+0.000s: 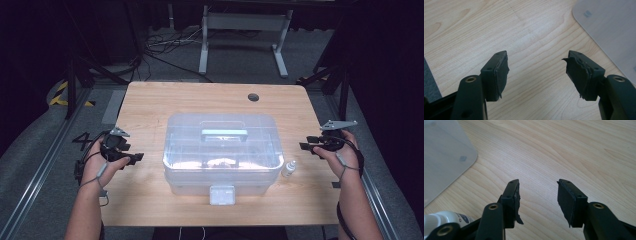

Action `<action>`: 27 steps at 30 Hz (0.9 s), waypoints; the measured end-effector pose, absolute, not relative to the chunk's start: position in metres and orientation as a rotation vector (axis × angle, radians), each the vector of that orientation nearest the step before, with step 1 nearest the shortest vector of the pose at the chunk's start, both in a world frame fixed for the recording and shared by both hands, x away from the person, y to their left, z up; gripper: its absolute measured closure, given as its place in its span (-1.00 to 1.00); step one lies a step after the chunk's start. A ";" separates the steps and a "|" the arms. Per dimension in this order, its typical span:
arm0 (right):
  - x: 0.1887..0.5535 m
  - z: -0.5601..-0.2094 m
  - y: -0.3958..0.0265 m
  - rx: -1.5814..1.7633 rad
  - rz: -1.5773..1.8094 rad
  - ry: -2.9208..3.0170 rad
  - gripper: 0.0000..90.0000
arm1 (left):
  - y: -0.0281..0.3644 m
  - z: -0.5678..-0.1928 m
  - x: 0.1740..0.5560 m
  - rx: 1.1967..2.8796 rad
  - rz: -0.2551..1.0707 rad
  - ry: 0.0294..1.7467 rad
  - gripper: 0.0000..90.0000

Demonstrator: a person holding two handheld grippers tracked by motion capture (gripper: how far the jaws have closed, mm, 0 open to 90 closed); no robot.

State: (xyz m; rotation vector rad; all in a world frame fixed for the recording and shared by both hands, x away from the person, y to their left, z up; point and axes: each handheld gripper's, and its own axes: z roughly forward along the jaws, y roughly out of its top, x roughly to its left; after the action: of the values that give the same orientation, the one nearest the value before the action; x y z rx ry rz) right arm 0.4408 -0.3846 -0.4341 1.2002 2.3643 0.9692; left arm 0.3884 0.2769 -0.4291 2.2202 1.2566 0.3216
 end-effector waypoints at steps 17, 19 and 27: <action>0.439 -0.433 -0.387 1.221 0.971 2.365 0.18 | 0.275 -0.425 0.388 2.183 0.285 1.224 -0.17; 0.439 -0.434 -0.387 1.209 0.967 2.378 0.20 | 0.274 -0.423 0.387 2.181 0.262 1.223 -0.11; 0.439 -0.436 -0.384 1.201 0.955 2.413 0.34 | 0.271 -0.410 0.383 2.190 0.269 1.195 -0.06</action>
State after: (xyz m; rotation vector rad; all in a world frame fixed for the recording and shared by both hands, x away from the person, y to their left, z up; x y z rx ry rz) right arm 0.4392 -0.3844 -0.4362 1.2013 2.4125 0.9554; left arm 0.3834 0.2712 -0.4098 2.1903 1.1952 0.2693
